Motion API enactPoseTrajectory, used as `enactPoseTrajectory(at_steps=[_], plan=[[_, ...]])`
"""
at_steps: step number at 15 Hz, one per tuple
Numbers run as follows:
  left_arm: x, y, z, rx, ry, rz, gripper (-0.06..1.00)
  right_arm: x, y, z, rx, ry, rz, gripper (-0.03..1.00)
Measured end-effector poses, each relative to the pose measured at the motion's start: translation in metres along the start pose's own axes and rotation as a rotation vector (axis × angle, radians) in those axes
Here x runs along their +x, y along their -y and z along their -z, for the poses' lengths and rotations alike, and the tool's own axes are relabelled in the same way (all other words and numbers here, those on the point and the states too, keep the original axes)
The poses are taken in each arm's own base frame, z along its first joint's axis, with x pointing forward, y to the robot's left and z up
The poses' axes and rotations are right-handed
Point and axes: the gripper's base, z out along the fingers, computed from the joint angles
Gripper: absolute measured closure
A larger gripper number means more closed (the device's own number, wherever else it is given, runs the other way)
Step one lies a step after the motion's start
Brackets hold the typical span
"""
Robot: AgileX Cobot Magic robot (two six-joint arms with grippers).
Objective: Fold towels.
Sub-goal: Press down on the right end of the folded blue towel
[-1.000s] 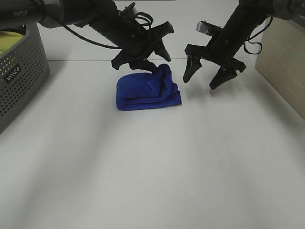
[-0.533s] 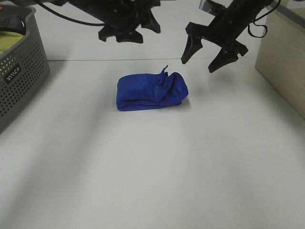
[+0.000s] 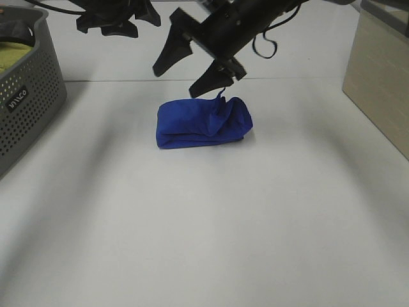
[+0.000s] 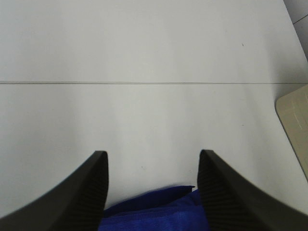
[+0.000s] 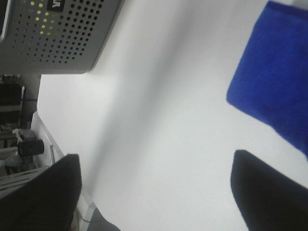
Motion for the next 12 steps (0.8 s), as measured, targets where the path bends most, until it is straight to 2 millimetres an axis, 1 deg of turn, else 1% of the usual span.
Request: enactPoseTrajectory(at_steps=[1, 2, 3, 4, 5, 6, 8, 10, 12], plan=[[0.000, -0.002, 0.001, -0.003, -0.007, 0.002, 0.41, 0.003, 0.000, -0.014, -0.007, -0.031, -0.002, 0.17], [0.000, -0.004, 0.001, -0.005, -0.018, 0.004, 0.41, 0.004, 0.005, -0.024, -0.010, -0.035, -0.014, 0.17], [0.001, -0.004, 0.001, -0.005, -0.026, 0.005, 0.41, 0.003, 0.013, -0.029, -0.007, -0.032, -0.032, 0.17], [0.002, -0.004, 0.002, -0.004, -0.042, 0.005, 0.41, 0.002, 0.026, -0.032, 0.002, -0.028, -0.055, 0.18], [0.003, -0.004, 0.002, -0.003, -0.054, 0.005, 0.41, 0.001, 0.040, -0.030, 0.011, -0.023, -0.081, 0.18], [0.004, -0.004, 0.002, -0.003, -0.067, 0.005, 0.41, -0.001, 0.053, -0.024, 0.022, -0.012, -0.103, 0.19], [0.006, -0.004, 0.002, -0.002, -0.088, 0.005, 0.41, -0.004, 0.076, -0.006, 0.059, 0.017, -0.131, 0.19], [0.007, -0.004, 0.002, -0.002, -0.092, 0.005, 0.41, -0.002, 0.091, 0.003, 0.146, -0.002, -0.124, 0.19], [0.007, -0.004, 0.002, -0.002, -0.092, 0.005, 0.41, -0.001, 0.099, 0.009, 0.167, -0.009, -0.145, 0.19]])
